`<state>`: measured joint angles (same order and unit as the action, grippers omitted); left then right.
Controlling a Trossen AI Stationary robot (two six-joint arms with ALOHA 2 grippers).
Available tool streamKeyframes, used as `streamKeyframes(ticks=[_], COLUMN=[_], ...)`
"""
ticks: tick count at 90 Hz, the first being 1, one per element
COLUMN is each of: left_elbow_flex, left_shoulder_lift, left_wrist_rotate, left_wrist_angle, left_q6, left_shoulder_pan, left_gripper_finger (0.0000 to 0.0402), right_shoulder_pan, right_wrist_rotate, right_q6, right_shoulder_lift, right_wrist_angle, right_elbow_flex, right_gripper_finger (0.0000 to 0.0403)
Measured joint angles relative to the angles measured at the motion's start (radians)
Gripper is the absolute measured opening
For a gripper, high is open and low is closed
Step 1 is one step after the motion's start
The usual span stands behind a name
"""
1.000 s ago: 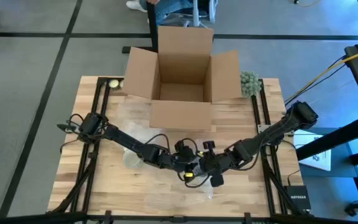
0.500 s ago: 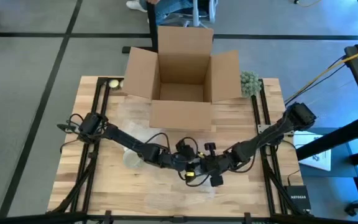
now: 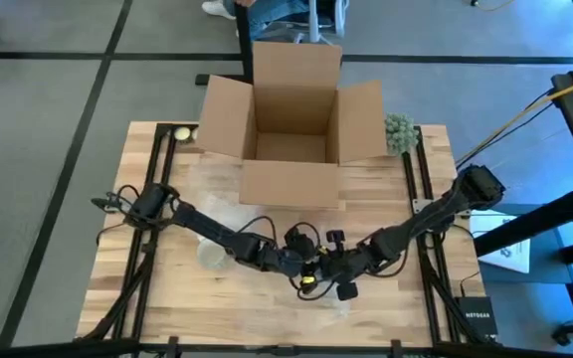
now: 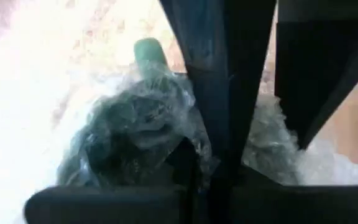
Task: Wrap mug
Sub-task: Wrap the green mug with the bubble wrap
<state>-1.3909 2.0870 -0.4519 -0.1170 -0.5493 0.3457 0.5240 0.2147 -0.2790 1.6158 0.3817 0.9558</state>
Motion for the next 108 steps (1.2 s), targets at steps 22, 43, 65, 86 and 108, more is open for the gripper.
streamKeyframes(ticks=[22, 43, 65, 86, 108], left_elbow_flex=[0.001, 0.002, 0.002, 0.003, 0.003], left_shoulder_lift=[0.000, 0.000, 0.001, -0.001, -0.002], left_wrist_rotate=[-0.003, 0.002, 0.004, 0.005, 0.004], left_wrist_angle=[0.004, 0.003, 0.001, 0.002, 0.002], left_q6=[0.005, 0.005, 0.003, -0.002, -0.002], left_shoulder_pan=[0.000, 0.001, 0.001, 0.001, 0.001], left_gripper_finger=[0.0131, 0.0131, 0.0131, 0.0131, 0.0131], right_shoulder_pan=[-0.001, -0.001, 0.007, 0.007, 0.006], right_wrist_rotate=[-0.010, -0.004, -0.014, 0.042, 0.041], right_q6=[0.012, -0.039, -0.056, -0.058, -0.061], right_shoulder_lift=[-0.007, -0.020, -0.087, -0.198, -0.283], right_wrist_angle=[0.227, 0.396, 0.551, 0.406, 0.094], right_elbow_flex=[0.132, 0.249, 0.288, 0.114, -0.108], right_gripper_finger=[0.0005, 0.0041, 0.0121, 0.0129, 0.0096])
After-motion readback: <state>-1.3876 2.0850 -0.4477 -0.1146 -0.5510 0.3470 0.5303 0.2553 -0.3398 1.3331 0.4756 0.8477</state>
